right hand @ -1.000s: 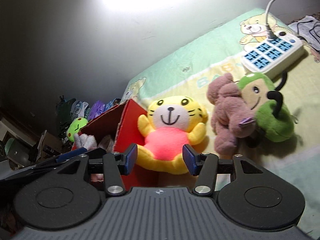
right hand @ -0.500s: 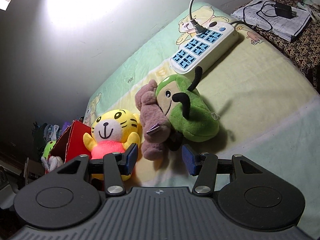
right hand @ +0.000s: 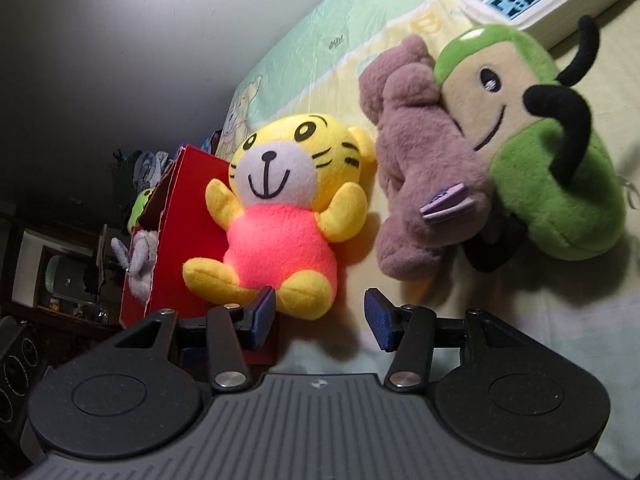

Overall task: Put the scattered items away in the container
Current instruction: 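Grasp the yellow tiger plush with pink belly using the right tool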

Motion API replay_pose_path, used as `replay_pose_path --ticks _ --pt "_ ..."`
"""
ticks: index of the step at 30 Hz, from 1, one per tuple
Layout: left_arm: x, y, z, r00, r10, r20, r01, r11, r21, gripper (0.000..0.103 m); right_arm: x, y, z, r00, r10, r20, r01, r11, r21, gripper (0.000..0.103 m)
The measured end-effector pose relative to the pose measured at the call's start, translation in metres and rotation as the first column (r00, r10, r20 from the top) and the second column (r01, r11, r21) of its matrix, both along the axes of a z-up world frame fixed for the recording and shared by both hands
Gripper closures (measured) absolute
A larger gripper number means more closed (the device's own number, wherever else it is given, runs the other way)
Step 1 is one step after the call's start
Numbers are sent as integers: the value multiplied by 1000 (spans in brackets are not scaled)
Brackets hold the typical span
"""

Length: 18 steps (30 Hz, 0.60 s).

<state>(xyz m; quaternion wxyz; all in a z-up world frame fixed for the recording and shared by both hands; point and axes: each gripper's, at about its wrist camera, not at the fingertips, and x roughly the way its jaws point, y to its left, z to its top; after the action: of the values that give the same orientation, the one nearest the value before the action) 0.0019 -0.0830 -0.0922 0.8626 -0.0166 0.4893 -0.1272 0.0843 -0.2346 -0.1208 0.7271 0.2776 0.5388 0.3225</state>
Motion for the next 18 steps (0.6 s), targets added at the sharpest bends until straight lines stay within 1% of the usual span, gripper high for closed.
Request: replay_pose_path --ticks 2,4,7,8,10,11,12,18 --pt "3 3 -2 1000 13 -15 -13 1000 -13 7 4 9 -3 999 29 -16 -29 1000 1 49" --pt "4 5 -1 1000 22 -20 -23 999 -27 7 7 19 -3 999 54 -6 -54 998 -11 48" --pt "4 8 -1 999 43 -27 -44 999 -23 7 16 33 -9 996 88 -4 -88 995 -39 47" --pt "5 9 -2 998 50 -35 -51 998 -28 7 19 36 -12 996 89 -18 -90 995 -49 48" --pt "4 10 -2 997 54 -46 -56 998 -38 7 22 40 -20 991 115 -61 -118 992 -41 54" --pt "3 9 -2 997 54 -46 -55 998 -33 7 22 41 -23 989 128 -74 -130 991 -24 66" --pt "3 8 -2 998 54 -44 -55 998 -29 7 22 41 -23 988 134 -76 -135 991 -12 68" --pt "0 6 1 998 57 -38 -58 998 -27 7 18 30 -17 989 136 -57 -137 991 -11 74"
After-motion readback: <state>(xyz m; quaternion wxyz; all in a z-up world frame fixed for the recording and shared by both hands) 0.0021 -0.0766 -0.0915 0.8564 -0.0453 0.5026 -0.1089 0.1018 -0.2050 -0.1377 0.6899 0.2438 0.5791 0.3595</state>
